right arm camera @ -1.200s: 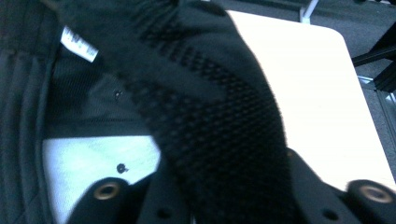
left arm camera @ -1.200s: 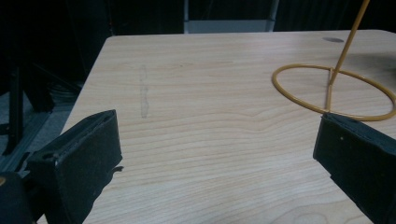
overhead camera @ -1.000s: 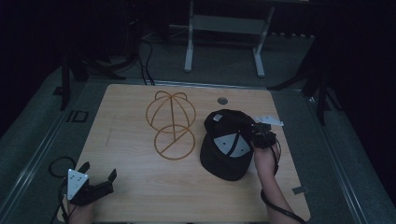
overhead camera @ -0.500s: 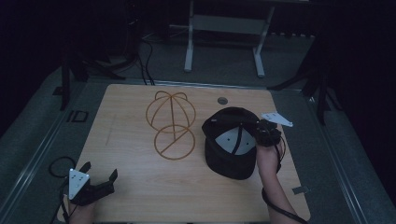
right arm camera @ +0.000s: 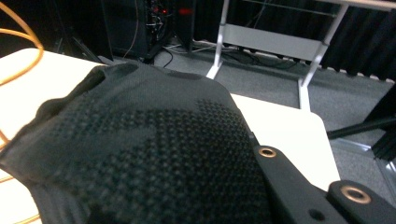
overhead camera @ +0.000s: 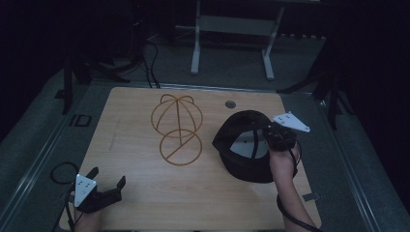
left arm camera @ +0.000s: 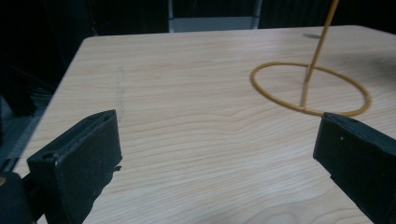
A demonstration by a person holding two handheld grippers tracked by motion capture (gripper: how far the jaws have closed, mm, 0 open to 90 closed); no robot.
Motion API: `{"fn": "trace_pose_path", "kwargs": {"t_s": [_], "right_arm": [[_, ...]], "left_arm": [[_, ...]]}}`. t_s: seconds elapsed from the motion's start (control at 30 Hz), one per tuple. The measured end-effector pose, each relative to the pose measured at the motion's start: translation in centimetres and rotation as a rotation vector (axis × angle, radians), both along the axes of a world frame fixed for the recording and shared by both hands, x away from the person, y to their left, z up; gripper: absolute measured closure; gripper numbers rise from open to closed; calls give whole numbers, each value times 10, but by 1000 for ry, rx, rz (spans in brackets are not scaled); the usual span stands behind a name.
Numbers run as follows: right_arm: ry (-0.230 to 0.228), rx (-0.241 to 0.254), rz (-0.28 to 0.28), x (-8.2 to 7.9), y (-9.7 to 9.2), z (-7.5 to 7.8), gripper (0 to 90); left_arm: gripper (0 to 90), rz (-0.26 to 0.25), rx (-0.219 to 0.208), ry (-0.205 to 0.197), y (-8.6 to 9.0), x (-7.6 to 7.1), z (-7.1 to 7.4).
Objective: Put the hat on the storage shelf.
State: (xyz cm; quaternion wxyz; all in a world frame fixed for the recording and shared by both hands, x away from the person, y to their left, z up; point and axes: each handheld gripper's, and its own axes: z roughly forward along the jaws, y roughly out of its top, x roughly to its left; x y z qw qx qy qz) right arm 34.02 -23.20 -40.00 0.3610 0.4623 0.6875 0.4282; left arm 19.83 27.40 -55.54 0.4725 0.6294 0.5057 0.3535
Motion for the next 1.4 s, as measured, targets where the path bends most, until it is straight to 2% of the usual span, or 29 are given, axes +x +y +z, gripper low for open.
{"fn": "trace_pose_path", "kwargs": {"t_s": [0.07,0.2,0.3,0.37,0.43,0.47,0.6,0.7,0.77,0.83,0.93,1.03,1.17,1.4], "right_arm": [[-4,0,9,-3,1,3,886],[-7,34,31,-10,-2,9,886],[-14,57,44,-17,-4,11,886],[-17,63,49,-22,-6,13,886],[-18,69,52,-26,-8,14,886],[-18,63,54,-27,-8,14,886],[-18,64,60,-33,-9,12,886],[-17,62,69,-37,-9,10,886],[-17,67,77,-40,-7,8,886],[-15,66,86,-43,-5,6,886],[-13,70,101,-46,-2,4,885],[-12,73,113,-49,1,3,885],[-10,74,127,-53,5,1,886],[-20,65,153,-60,11,0,885]], "left_arm": [[14,-19,-7,13,-5,0,1],[14,-69,-14,34,-21,2,9],[13,-36,20,32,-36,3,16],[13,-81,-14,39,-45,5,20],[13,-91,-19,50,-50,5,22],[13,-130,-44,64,-58,6,25],[13,-179,-38,99,-75,8,32],[13,-181,-7,88,-85,9,35],[13,-229,-5,90,-90,11,38],[13,-281,-30,104,-95,13,41],[14,-338,-38,122,-105,16,45],[14,-382,-32,123,-114,18,50],[14,-401,-31,118,-124,19,56],[14,-456,2,104,-140,20,66]]}}
